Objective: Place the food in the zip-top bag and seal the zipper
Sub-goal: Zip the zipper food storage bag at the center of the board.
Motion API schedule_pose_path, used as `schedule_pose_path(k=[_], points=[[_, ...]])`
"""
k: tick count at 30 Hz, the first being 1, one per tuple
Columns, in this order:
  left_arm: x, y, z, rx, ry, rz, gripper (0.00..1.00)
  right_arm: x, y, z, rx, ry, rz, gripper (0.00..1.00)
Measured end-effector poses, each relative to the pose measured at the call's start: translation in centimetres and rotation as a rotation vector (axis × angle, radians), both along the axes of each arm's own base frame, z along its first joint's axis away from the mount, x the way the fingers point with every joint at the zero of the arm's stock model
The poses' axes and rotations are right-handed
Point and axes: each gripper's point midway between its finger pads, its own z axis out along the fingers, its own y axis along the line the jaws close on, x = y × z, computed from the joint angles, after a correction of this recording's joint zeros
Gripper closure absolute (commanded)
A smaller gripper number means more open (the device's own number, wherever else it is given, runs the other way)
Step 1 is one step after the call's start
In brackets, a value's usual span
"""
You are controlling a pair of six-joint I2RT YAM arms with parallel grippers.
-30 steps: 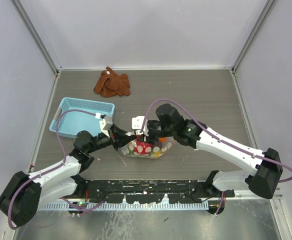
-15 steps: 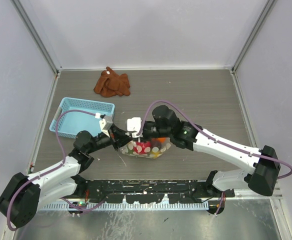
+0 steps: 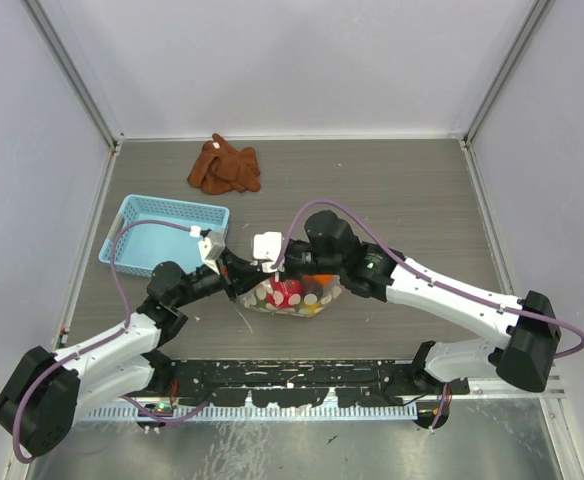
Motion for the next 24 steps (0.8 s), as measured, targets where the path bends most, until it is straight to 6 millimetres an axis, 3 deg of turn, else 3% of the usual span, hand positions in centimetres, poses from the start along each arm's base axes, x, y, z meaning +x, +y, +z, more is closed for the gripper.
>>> schedule_pose_path(k=[16,19,24], points=[[-0.2,0.1,0.2,-0.003,-0.012,0.002,0.99,-0.3,-1.2,-0.3,-0.015,0.009,-0.032,0.99],[-0.2,0.0,0.2,0.000,-0.016,0.001,0.74,-0.3,-1.3,-0.4,-0.020,0.014,-0.036,0.99],[-0.1,-0.2,-0.2,0.017,-0.021,-0.011,0.63,-0.5,-1.8,-1.2,-0.055,0.040,-0.038,0.99]])
